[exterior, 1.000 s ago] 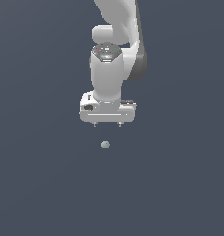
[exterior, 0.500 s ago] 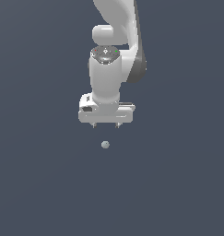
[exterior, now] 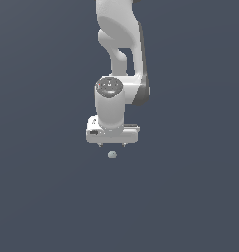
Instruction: Pick up the object and move it to a goal position.
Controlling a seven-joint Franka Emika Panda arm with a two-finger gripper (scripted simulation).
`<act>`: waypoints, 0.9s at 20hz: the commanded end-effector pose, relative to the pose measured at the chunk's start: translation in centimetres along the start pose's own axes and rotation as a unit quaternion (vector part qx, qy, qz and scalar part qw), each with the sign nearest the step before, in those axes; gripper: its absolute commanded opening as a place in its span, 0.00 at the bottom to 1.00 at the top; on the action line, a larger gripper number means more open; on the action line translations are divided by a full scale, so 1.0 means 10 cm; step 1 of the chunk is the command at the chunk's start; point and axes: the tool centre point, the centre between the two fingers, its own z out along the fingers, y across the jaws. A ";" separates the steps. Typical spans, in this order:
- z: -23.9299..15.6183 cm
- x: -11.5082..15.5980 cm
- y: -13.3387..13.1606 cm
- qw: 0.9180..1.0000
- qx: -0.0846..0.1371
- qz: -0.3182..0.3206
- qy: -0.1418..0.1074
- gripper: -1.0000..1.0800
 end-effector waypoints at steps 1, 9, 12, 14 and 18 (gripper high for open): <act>0.20 0.00 0.01 1.000 0.003 0.001 -0.003 0.96; 0.54 -0.03 0.04 1.000 0.007 0.002 -0.009 0.96; 0.54 -0.03 0.04 1.000 0.007 0.002 -0.010 0.96; 0.55 -0.03 0.04 1.000 0.007 0.002 -0.010 0.96; 0.67 -0.04 0.04 1.000 0.007 0.002 -0.010 0.96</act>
